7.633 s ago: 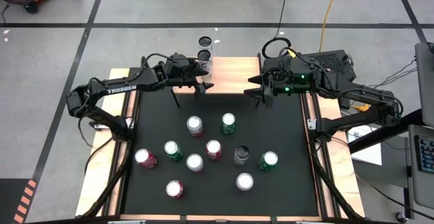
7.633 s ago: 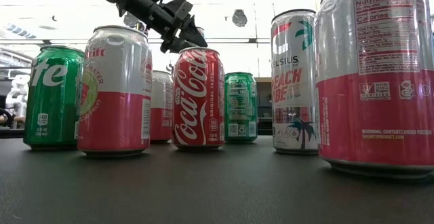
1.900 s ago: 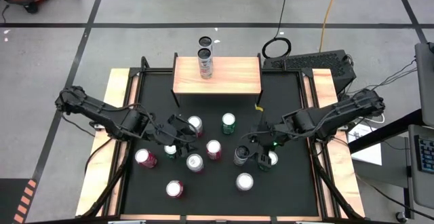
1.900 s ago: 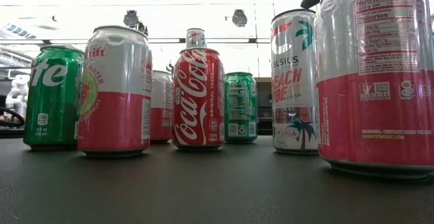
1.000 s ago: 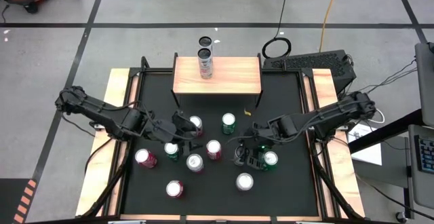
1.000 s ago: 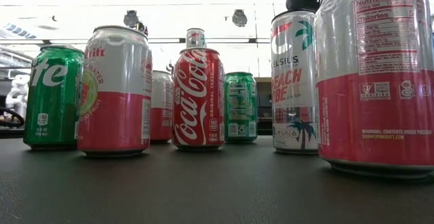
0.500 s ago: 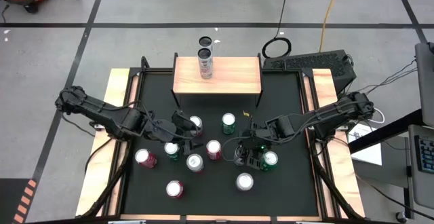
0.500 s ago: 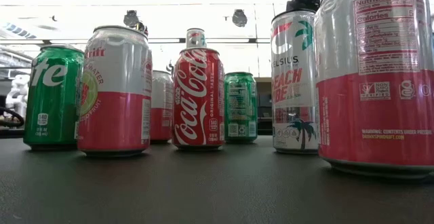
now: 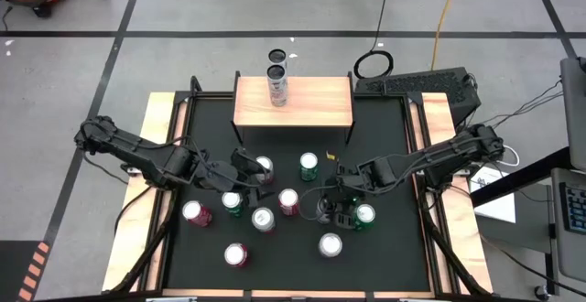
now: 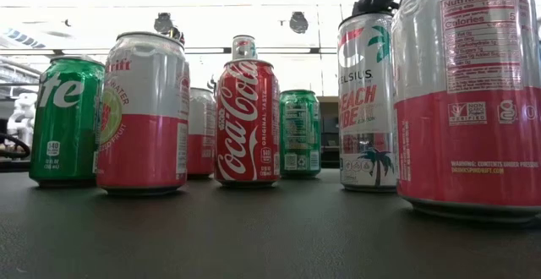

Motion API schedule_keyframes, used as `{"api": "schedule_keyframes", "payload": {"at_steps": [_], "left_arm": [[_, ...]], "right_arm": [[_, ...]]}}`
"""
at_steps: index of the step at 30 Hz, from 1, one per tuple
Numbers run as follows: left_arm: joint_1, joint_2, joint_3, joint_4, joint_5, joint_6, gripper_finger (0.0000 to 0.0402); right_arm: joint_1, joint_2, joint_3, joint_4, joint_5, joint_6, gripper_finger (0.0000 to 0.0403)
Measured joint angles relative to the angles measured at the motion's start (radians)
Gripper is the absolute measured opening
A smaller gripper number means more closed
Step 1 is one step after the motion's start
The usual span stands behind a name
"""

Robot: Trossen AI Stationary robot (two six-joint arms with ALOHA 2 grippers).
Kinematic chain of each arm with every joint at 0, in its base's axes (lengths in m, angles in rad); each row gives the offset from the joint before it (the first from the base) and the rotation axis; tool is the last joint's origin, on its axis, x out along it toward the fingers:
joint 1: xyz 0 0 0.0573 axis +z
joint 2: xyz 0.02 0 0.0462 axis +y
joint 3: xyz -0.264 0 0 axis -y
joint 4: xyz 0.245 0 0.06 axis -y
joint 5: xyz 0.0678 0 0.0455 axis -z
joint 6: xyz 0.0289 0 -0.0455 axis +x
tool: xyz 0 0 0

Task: Place canned beverage on shelf
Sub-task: Put the white pink soda can aligned with the other white pink soda can on the shelf

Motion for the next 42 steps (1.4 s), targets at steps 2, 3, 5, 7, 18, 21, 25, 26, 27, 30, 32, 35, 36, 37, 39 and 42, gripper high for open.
{"api": "schedule_keyframes", "payload": {"at_steps": [2,3,5,7,18,21,25,26,27,30,32,35,36,37,39,42], "left_arm": [[0.000,0.000,0.000,0.000,-0.012,0.000,0.0312],[0.000,0.000,0.000,0.000,-0.017,0.000,0.0312],[0.000,0.000,0.000,0.000,-0.024,0.000,0.0312],[0.000,0.000,0.000,0.000,-0.029,0.000,0.0312],[0.000,0.000,0.000,0.006,-0.032,-0.017,0.0312],[0.000,0.000,0.000,0.006,-0.032,-0.027,0.0312],[0.000,0.000,0.000,0.008,-0.033,-0.027,0.0312],[0.000,0.000,0.000,0.008,-0.036,-0.027,0.0312],[0.000,0.000,0.000,0.007,-0.038,-0.027,0.0312],[0.000,0.000,0.000,0.007,-0.041,-0.027,0.0312],[0.000,0.000,0.000,0.007,-0.042,-0.026,0.0312],[0.000,0.000,0.000,0.007,-0.042,-0.026,0.0312],[0.000,0.000,0.000,0.007,-0.042,-0.026,0.0312],[0.000,0.000,0.000,0.006,-0.043,-0.026,0.0312],[0.000,0.000,0.000,0.006,-0.043,-0.026,0.0312],[0.000,0.000,0.000,0.006,-0.043,-0.027,0.0312]], "right_arm": [[-0.001,0.006,0.000,0.000,-0.007,-0.027,0.0357],[-0.002,0.013,0.000,0.000,-0.007,-0.038,0.0357],[-0.004,0.027,0.000,-0.001,-0.010,-0.063,0.0357],[-0.005,0.041,0.000,0.000,-0.023,-0.089,0.0357],[-0.006,0.130,0.000,0.022,-0.035,-0.118,0.0322],[-0.006,0.132,0.000,0.027,-0.034,-0.107,0.0306],[-0.006,0.127,0.000,0.032,-0.034,-0.099,0.0294],[-0.006,0.127,0.000,0.033,-0.034,-0.099,0.0293],[-0.006,0.126,0.000,0.034,-0.034,-0.099,0.0293],[-0.006,0.126,0.000,0.036,-0.033,-0.100,0.0293],[-0.006,0.126,0.000,0.043,-0.033,-0.104,0.0293],[-0.006,0.126,0.000,0.050,-0.030,-0.119,0.0292],[-0.006,0.126,0.000,0.050,-0.030,-0.122,0.0292],[-0.006,0.126,0.000,0.050,-0.030,-0.124,0.0291],[-0.006,0.126,0.000,0.050,-0.029,-0.124,0.0286],[-0.006,0.126,0.000,0.055,-0.029,-0.120,0.0272]]}}
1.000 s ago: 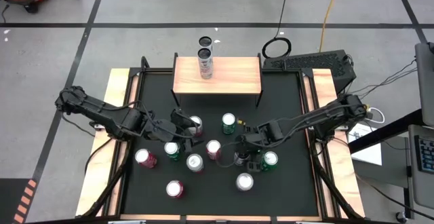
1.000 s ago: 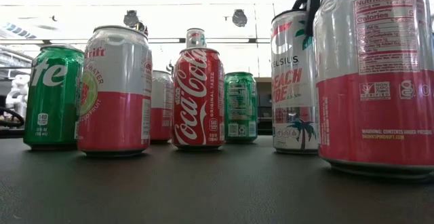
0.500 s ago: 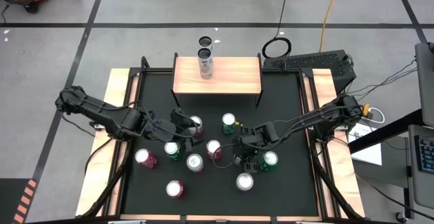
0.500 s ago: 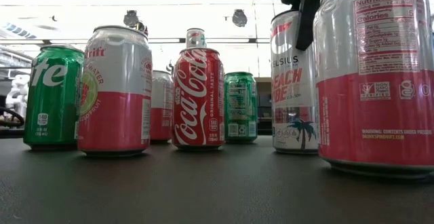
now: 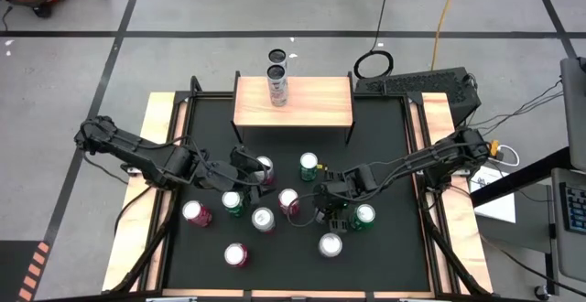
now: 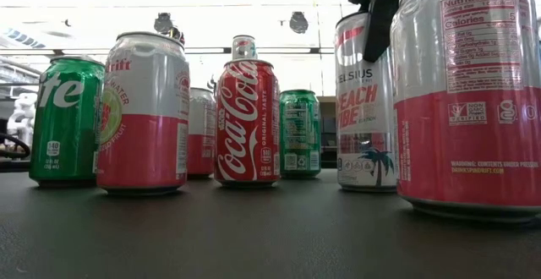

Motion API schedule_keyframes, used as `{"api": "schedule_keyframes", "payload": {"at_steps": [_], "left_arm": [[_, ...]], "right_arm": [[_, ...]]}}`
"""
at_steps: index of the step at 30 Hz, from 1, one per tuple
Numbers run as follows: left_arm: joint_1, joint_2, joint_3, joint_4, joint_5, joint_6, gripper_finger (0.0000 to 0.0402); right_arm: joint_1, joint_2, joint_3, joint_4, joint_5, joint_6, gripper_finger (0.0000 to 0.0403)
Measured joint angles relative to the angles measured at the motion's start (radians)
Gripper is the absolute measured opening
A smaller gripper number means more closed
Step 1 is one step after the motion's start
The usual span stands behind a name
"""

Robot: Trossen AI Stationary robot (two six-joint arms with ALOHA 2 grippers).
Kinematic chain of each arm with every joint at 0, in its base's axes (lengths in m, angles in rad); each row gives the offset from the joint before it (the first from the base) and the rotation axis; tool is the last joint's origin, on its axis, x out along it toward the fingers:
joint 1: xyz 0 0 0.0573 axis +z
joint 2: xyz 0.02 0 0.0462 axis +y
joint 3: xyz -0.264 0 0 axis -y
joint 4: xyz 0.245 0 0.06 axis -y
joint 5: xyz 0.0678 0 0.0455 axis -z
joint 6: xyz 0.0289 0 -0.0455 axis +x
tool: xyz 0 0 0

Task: Place canned beverage on shelf
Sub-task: Put the white pink soda can aligned with the other white pink soda can on the shelf

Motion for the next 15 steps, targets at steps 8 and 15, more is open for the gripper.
{"api": "schedule_keyframes", "payload": {"at_steps": [8,15], "left_arm": [[0.000,0.000,0.000,0.026,0.000,0.000,0.0312],[0.000,0.000,0.000,0.037,0.001,0.000,0.0312]], "right_arm": [[0.000,-0.009,0.000,-0.004,-0.003,0.012,0.0239],[-0.007,-0.065,-0.001,-0.009,-0.007,0.050,0.0241]]}}
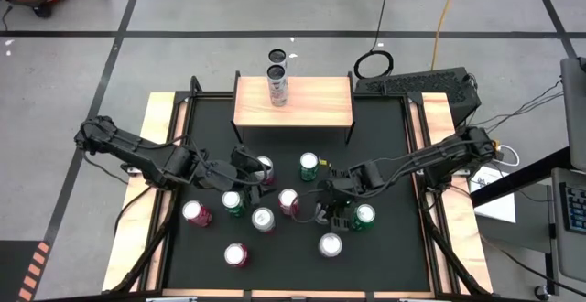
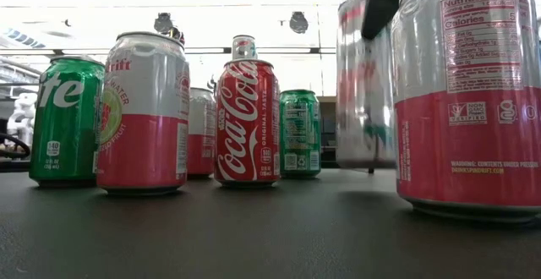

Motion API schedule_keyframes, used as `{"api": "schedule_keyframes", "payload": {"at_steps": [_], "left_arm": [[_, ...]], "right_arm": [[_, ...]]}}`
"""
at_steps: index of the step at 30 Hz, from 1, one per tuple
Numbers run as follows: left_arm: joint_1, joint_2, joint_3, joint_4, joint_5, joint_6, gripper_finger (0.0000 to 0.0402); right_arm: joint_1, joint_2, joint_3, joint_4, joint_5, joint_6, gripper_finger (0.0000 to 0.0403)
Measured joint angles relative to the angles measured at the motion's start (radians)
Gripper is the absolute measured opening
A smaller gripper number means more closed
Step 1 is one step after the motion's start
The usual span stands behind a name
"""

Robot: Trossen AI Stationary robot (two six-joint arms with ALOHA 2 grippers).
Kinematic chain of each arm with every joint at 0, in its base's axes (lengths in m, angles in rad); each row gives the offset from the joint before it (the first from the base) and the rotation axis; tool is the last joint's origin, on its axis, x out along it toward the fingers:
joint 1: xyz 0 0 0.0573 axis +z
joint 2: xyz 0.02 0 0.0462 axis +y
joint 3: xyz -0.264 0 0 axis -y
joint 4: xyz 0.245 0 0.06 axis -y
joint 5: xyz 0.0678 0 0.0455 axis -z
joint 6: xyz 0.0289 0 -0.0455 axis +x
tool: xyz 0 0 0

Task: Place canned beverage on shelf
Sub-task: Put the white pink soda can aligned with the other white pink soda can on the shelf

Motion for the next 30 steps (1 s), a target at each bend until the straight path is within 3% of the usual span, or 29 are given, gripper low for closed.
{"api": "schedule_keyframes", "payload": {"at_steps": [11,23,30], "left_arm": [[0.000,0.000,0.000,0.173,-0.014,0.045,0.0312],[0.000,-0.006,0.000,0.357,-0.078,0.199,0.0314],[0.006,-0.016,0.000,0.437,-0.074,0.212,0.0368]], "right_arm": [[-0.015,-0.143,0.004,0.004,-0.001,0.034,0.0241],[-0.061,-0.172,0.156,-0.016,-0.001,-0.003,0.0242],[-0.087,-0.172,0.215,-0.020,-0.002,-0.003,0.0242]]}}
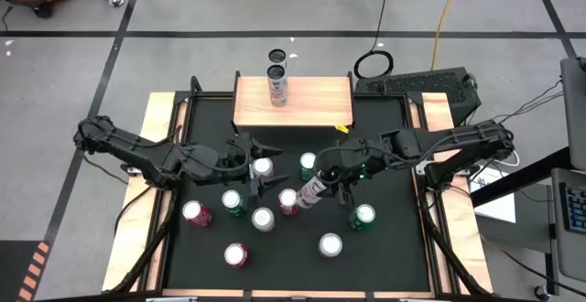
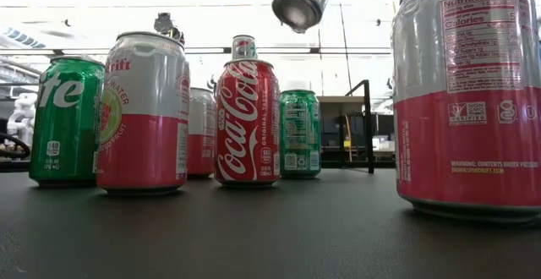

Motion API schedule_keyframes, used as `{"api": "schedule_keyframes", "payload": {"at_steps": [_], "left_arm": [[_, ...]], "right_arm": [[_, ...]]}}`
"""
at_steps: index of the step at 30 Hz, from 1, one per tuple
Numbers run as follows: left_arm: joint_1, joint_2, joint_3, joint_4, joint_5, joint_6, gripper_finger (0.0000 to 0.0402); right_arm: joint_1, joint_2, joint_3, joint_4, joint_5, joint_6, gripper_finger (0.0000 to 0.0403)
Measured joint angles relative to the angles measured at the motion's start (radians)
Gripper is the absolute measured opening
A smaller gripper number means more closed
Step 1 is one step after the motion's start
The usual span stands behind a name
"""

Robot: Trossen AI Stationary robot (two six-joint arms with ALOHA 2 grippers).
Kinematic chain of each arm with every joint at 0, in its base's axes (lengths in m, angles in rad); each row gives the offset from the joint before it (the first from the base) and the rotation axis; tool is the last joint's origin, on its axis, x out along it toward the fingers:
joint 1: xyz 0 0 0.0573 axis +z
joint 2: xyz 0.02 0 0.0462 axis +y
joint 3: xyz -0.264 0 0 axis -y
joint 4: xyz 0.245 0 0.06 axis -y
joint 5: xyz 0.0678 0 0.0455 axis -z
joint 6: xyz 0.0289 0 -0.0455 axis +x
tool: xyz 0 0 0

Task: Place canned beverage on shelf
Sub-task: Put the white pink soda can aligned with the other white pink soda can on the shelf

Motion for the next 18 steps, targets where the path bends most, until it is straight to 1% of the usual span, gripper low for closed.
{"api": "schedule_keyframes", "payload": {"at_steps": [3,5,13,18], "left_arm": [[0.000,0.000,0.000,0.011,0.001,-0.001,0.0391],[-0.004,0.000,0.000,0.015,0.002,0.000,0.0397],[-0.008,0.000,0.000,0.014,0.009,0.002,0.0400],[-0.004,0.000,0.000,0.014,0.012,0.045,0.0400]], "right_arm": [[-0.012,0.000,0.026,-0.001,-0.018,-0.010,0.0242],[-0.020,0.000,0.042,-0.001,-0.034,-0.019,0.0242],[-0.051,0.000,0.100,-0.004,-0.052,-0.058,0.0242],[-0.073,0.001,0.127,-0.006,-0.052,-0.077,0.0242]]}}
